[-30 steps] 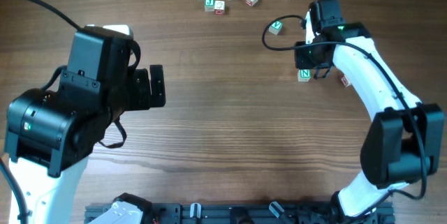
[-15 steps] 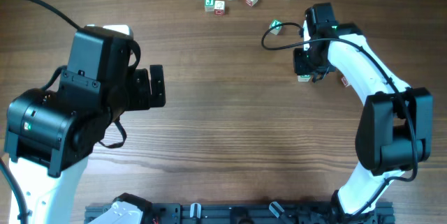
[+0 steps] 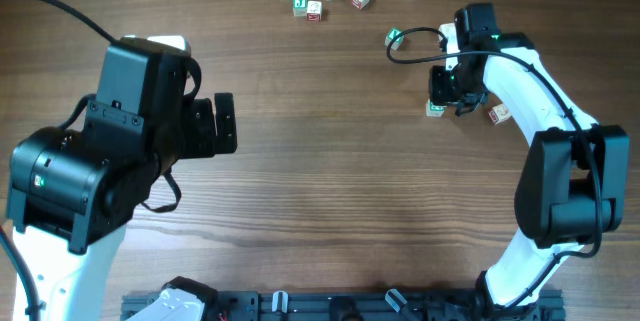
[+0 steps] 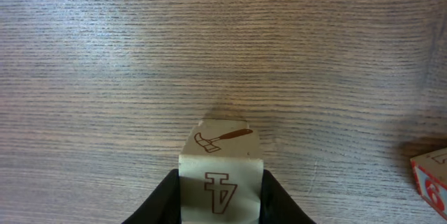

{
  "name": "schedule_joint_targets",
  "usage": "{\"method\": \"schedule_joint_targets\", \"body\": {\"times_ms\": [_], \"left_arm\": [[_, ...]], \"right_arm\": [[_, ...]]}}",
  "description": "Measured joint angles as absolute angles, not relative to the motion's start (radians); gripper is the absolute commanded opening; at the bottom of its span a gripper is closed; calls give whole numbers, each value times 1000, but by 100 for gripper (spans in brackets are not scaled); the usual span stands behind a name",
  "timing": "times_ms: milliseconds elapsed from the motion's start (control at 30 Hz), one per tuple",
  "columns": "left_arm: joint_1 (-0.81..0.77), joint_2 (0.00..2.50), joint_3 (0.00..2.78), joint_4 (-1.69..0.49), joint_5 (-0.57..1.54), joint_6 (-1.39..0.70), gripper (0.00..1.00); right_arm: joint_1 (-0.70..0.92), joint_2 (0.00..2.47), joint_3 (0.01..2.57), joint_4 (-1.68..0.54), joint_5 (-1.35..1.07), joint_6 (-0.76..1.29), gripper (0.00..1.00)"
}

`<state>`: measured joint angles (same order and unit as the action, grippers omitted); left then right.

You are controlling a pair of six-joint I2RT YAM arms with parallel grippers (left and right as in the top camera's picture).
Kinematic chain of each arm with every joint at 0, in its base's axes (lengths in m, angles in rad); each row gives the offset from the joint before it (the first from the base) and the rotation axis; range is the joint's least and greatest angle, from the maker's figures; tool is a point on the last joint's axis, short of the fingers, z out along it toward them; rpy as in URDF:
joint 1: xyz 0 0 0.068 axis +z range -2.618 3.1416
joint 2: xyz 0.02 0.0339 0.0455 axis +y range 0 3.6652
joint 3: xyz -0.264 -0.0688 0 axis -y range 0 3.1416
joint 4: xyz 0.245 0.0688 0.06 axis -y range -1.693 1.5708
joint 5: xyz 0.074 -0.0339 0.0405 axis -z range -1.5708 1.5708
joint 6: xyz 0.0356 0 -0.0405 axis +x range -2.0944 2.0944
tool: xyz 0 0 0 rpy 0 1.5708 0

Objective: Form a tower
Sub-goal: 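Lower the 4 block onto the N block and open the right gripper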

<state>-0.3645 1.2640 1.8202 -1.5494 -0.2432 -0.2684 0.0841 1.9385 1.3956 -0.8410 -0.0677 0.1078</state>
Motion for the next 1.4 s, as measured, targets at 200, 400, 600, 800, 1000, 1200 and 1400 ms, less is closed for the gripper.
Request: {"method": "schedule_joint_targets", "body": {"times_ms": [200,400,600,800,1000,1200,1400], "left_arm": [[-364,1264,1820,-1549,-243,-268,100],[-364,1264,1820,-1549,-243,-268,100],[-364,1264,1820,-1549,-243,-268,100],[-364,1264,1820,-1549,-243,-268,100],[-364,1264,1820,-1549,-243,-268,100],[-364,1264,1820,-1549,-243,-268,100],[-364,1264,1820,-1549,-243,-268,100]], "right_arm": [[84,1938,1396,-870,-79,108,22],[84,1938,1399,-882,-79,112,8],[84,1940,1422,-947,-83,115,4],[84,1940,1433,-962,-82,150,4],[106,1940,1433,-992,-56,292,4],[154,1940,1433,-987,37,369,4],[154,1940,1433,-984,71,354,4]]}}
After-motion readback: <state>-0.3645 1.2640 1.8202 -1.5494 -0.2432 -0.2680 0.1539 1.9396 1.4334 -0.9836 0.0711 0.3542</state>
